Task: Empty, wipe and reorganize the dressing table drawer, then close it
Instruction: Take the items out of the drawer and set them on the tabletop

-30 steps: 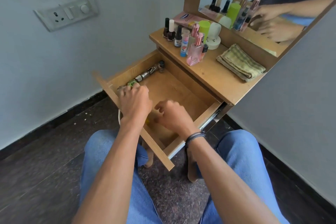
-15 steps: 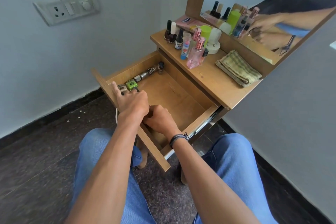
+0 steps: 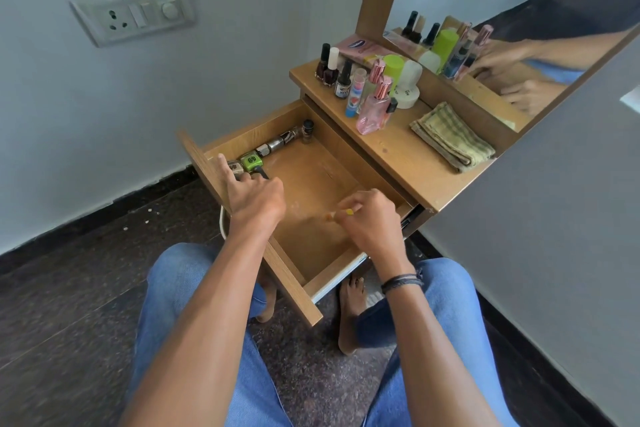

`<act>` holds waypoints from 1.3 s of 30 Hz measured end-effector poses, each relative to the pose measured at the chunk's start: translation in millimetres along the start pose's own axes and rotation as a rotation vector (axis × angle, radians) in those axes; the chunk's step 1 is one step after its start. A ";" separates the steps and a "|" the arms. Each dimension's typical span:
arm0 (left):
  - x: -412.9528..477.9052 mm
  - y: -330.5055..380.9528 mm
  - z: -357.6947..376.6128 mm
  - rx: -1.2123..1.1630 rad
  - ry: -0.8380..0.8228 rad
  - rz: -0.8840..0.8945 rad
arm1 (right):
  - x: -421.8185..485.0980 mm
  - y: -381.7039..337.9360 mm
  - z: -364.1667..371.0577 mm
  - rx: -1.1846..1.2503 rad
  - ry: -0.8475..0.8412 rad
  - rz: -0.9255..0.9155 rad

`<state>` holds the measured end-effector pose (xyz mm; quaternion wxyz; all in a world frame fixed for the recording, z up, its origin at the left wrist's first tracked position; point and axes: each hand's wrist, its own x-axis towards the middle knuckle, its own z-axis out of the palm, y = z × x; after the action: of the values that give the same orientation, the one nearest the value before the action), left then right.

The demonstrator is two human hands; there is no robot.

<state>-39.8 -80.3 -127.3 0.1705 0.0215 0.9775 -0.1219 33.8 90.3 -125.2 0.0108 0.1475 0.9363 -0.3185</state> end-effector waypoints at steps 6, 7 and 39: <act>-4.4 0.8 -1.7 0.032 0.025 0.099 | 0.9 9.8 0.9 -0.007 -0.019 -0.078; -4.8 1.3 -2.2 0.035 0.020 0.101 | 0.5 10.1 2.4 -0.027 -0.023 -0.090; 8.2 -4.3 5.5 -0.500 0.088 0.166 | 29.5 -8.2 -66.4 0.566 0.535 -0.227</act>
<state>-46.2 -85.8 -134.1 0.1371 0.0640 0.9787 0.1387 8.2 131.8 -70.8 -0.3096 0.1178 0.7916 -0.5135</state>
